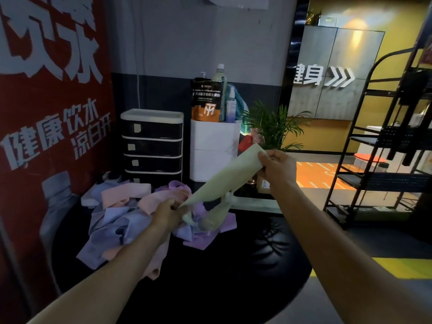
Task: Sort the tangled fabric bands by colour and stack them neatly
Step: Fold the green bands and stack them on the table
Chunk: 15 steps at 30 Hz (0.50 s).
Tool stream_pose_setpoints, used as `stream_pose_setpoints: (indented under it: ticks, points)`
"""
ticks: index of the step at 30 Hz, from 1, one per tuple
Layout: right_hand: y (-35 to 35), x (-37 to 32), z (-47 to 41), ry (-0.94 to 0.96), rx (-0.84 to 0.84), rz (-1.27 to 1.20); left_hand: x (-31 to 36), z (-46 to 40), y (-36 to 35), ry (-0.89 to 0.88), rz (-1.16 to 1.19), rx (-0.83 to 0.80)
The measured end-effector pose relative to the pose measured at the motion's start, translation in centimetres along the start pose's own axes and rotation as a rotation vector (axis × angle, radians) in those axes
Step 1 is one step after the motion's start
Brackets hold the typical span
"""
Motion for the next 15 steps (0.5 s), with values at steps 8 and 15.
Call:
stream_pose_setpoints:
  ticks: [8,15]
  points:
    - [2.7,5.0,-1.7,-0.134,0.143,0.008,1.9,0.0,-1.8,0.143,0.439,-0.263]
    - [5.5,5.8,-2.5,-0.159,0.224,0.05,2.5,0.4,-1.6,-0.01,0.146,-0.383]
Point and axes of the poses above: each hand's wrist, its own z-axis away from the middle knuckle, its own y-axis out of the back of the hand, x = y × z, the point moved 10 cm from there along -z, towards the middle knuckle, and after that the axes turned 4 degrees about x, right-handed, at the moved point
